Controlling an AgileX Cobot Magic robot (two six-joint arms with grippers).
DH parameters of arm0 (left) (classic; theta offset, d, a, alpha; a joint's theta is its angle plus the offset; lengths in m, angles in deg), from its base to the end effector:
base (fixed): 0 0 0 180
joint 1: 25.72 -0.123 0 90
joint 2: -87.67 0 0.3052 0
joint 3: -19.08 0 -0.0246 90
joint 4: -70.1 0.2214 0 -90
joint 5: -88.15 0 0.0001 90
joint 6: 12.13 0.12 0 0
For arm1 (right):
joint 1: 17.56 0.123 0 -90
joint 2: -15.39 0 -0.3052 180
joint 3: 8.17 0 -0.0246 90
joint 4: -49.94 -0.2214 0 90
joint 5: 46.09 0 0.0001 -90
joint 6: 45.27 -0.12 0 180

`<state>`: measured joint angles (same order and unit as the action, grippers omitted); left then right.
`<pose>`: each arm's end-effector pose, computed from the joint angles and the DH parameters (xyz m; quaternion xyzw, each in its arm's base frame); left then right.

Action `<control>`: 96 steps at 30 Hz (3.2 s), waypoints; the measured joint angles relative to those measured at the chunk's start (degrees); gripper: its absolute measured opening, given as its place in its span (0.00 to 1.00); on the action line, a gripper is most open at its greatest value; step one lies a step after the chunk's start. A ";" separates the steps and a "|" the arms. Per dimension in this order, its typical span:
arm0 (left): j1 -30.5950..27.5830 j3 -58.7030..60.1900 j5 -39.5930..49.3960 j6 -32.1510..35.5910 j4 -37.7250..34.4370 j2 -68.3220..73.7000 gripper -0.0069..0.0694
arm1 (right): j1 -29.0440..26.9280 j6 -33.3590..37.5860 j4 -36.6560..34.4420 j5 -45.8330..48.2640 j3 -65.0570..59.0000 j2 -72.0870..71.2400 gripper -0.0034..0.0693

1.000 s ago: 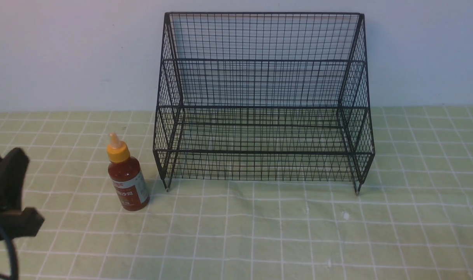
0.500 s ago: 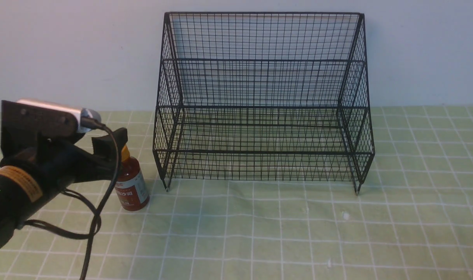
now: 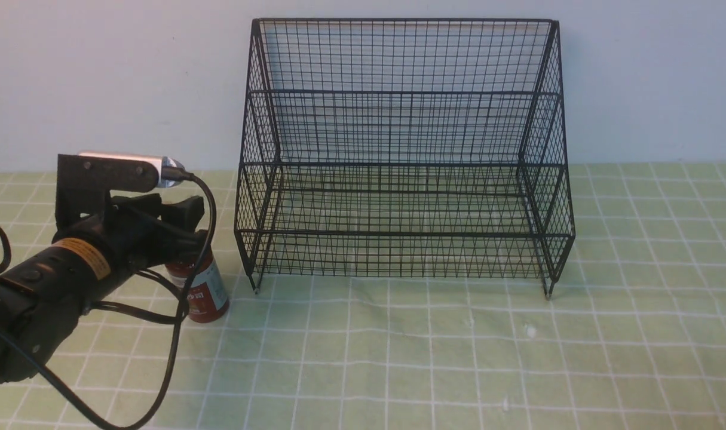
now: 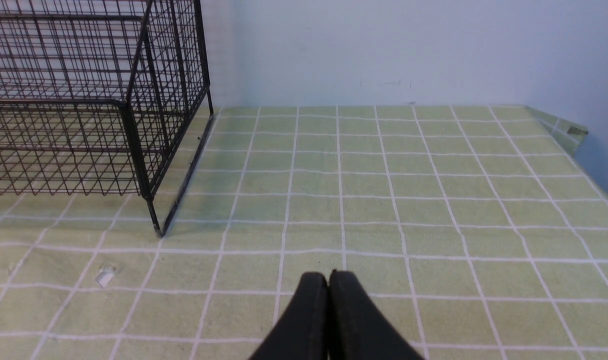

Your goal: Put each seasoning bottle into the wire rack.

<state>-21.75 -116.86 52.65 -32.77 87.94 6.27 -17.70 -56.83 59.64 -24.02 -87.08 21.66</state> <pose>0.3092 -0.0428 0.2261 0.0382 0.8090 -0.1226 0.5736 0.0297 -0.0077 0.1644 0.0378 0.8026 -0.0129 0.5952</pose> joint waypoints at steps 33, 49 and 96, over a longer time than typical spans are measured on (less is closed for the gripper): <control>11.80 -22.12 15.02 -14.12 19.13 -10.77 0.42 | 0.00 0.00 0.00 0.00 0.00 0.00 0.02; 12.85 -23.85 11.62 -14.60 19.46 5.45 0.42 | 0.00 0.00 0.00 0.00 0.00 0.00 0.02; 12.94 -24.42 81.73 -27.61 60.77 -31.64 0.09 | 0.00 0.00 0.00 0.00 0.00 0.00 0.02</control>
<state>-8.81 -141.27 134.38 -60.38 148.71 -25.38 -17.70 -56.83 59.64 -24.02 -87.08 21.66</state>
